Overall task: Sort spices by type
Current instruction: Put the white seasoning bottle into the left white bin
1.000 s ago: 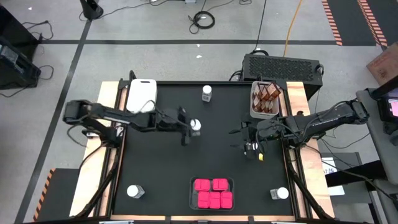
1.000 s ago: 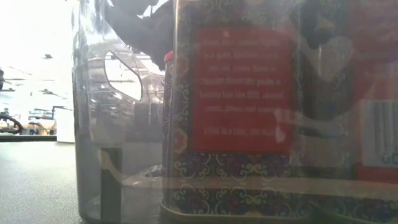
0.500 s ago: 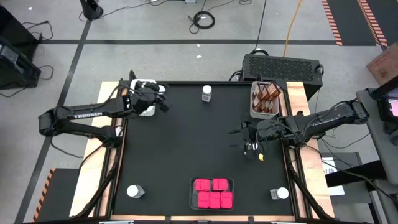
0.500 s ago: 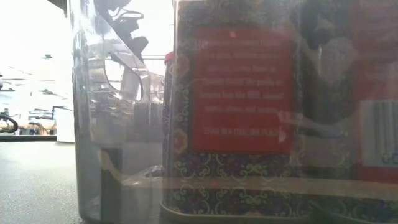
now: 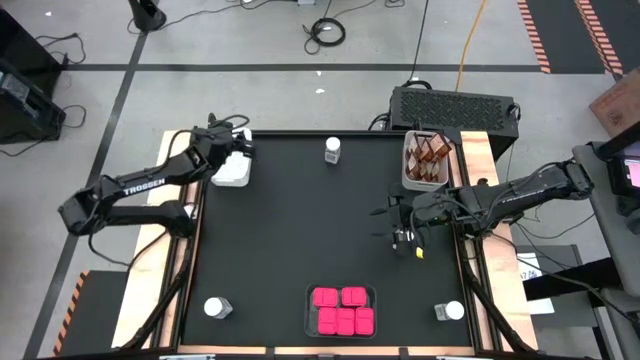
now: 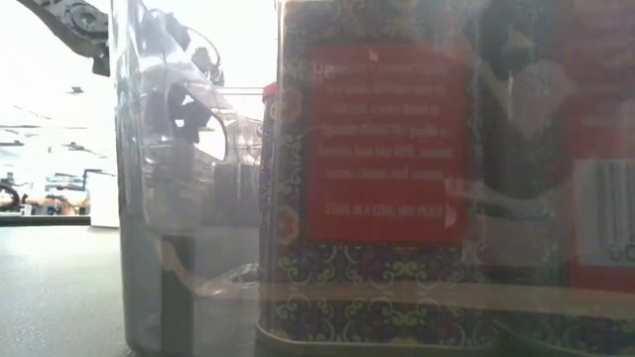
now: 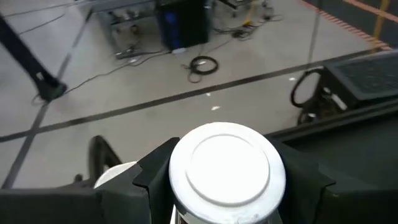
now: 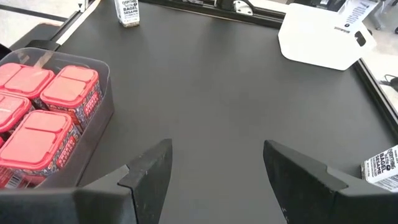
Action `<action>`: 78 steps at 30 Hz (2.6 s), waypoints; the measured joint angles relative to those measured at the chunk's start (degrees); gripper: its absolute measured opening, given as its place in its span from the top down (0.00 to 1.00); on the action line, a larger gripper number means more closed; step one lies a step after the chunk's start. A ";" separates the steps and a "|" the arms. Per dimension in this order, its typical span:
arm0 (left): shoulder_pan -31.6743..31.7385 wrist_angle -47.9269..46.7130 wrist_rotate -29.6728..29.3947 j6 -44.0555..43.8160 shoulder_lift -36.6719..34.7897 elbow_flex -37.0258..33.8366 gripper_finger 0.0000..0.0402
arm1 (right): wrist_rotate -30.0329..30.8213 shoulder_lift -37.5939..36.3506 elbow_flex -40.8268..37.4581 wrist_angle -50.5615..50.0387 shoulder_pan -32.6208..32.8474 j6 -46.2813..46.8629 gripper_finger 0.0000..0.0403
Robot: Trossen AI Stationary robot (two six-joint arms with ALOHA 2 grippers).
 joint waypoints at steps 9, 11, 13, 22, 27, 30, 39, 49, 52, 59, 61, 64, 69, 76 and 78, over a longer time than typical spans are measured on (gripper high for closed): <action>6.49 0.72 0.30 -0.02 1.31 -1.55 0.48 | 0.00 0.00 0.00 0.02 0.02 0.00 0.39; 7.78 2.55 0.45 -0.16 2.21 -2.32 0.48 | 0.00 0.00 0.00 0.02 0.02 0.01 0.39; 9.21 4.48 0.49 -1.10 3.21 -3.73 0.48 | 0.00 0.00 0.00 0.02 0.02 0.03 0.39; 14.50 13.80 4.74 -2.71 6.12 -7.56 0.48 | -0.26 0.00 0.00 0.00 0.02 0.58 0.39; 15.57 17.94 5.09 -1.21 9.28 -7.77 0.48 | -0.28 0.00 0.00 0.01 0.03 0.18 0.39; 16.26 20.53 5.11 0.96 12.35 -7.77 0.48 | -0.31 0.00 0.00 0.01 0.06 0.08 0.39; 17.43 26.49 7.31 1.81 20.04 -7.75 0.48 | -0.31 0.00 0.00 0.01 0.09 0.15 0.39; 17.43 27.79 7.40 1.69 20.48 -7.75 0.39 | -0.31 0.00 0.00 0.00 0.09 0.06 0.39; 17.39 28.22 7.82 1.68 20.46 -7.75 0.32 | -0.28 0.00 0.00 0.00 0.09 0.06 0.39; 17.38 28.48 9.40 1.96 19.31 -7.75 0.19 | -0.31 0.00 0.00 0.00 0.09 0.47 0.39; 17.38 28.36 10.16 2.08 18.17 -7.75 0.17 | -0.31 0.00 0.00 0.00 0.09 0.47 0.39; 17.38 28.18 10.81 2.11 15.82 -7.75 0.16 | -0.31 0.00 0.00 0.00 0.09 0.45 0.39; 17.38 26.89 10.79 2.80 10.48 -7.75 0.16 | -0.31 0.00 0.00 0.00 0.09 0.37 0.39; 15.99 24.81 11.05 4.85 2.24 -7.73 0.16 | -0.28 0.00 0.00 0.02 0.08 0.49 0.39; 15.29 23.47 12.58 4.91 -0.01 -7.73 0.16 | -0.29 0.00 0.00 0.02 0.07 1.24 0.39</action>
